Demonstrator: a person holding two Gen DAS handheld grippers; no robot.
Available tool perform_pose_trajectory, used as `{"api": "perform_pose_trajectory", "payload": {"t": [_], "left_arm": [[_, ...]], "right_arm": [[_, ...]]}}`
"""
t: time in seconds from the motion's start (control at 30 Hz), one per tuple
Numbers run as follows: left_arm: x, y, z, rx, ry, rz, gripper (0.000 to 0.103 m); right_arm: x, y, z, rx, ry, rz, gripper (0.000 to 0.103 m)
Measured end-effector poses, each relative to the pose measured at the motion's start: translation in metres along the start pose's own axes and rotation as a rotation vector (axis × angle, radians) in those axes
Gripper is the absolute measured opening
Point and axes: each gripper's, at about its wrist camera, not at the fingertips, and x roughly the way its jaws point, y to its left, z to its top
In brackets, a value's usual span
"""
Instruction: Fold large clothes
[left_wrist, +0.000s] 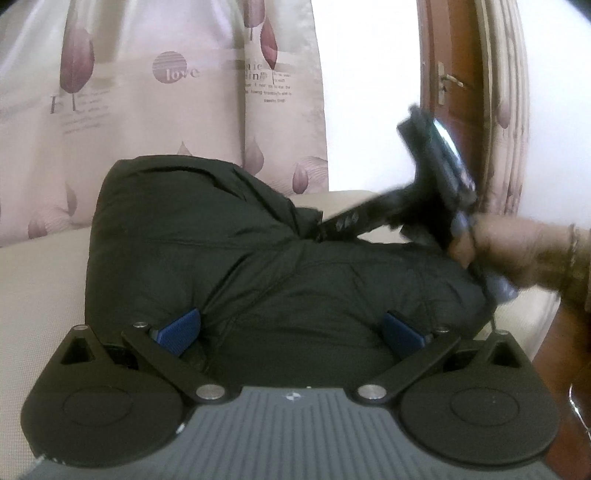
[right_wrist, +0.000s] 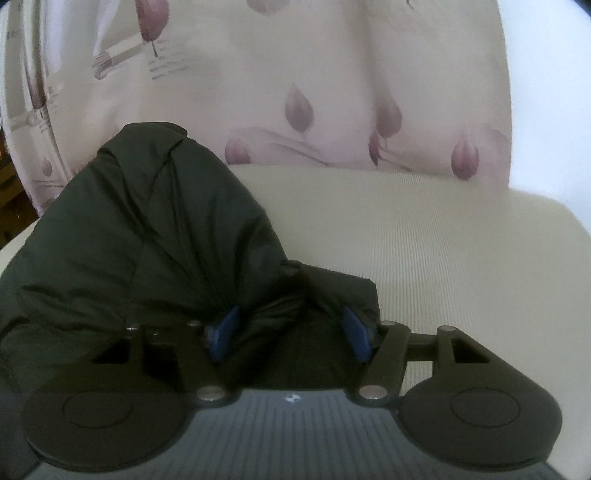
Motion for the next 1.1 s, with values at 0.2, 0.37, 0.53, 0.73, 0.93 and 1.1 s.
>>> {"api": "perform_pose_trajectory", "payload": {"t": [0.2, 0.37, 0.53, 0.73, 0.93, 1.1], "left_arm": [[0.0, 0.004, 0.0, -0.019, -0.003, -0.006, 0.103], [-0.001, 0.003, -0.001, -0.022, -0.012, -0.002, 0.103], [-0.002, 0.003, -0.002, -0.025, -0.015, -0.005, 0.103], [-0.004, 0.003, -0.007, -0.02, -0.04, -0.012, 0.103], [-0.006, 0.004, -0.01, -0.019, -0.054, -0.046, 0.103], [-0.007, 0.005, -0.009, -0.026, -0.06, -0.073, 0.103]], "right_arm": [[-0.055, 0.0, 0.059, -0.014, -0.057, -0.013, 0.062], [-0.092, 0.062, 0.114, -0.193, -0.163, 0.121, 0.062], [-0.048, 0.143, 0.132, -0.414, -0.105, 0.221, 0.058], [0.021, 0.167, 0.12, -0.544, 0.036, 0.145, 0.042], [0.057, 0.131, 0.098, -0.435, 0.149, 0.122, 0.041], [0.068, 0.112, 0.083, -0.341, 0.163, 0.105, 0.045]]}}
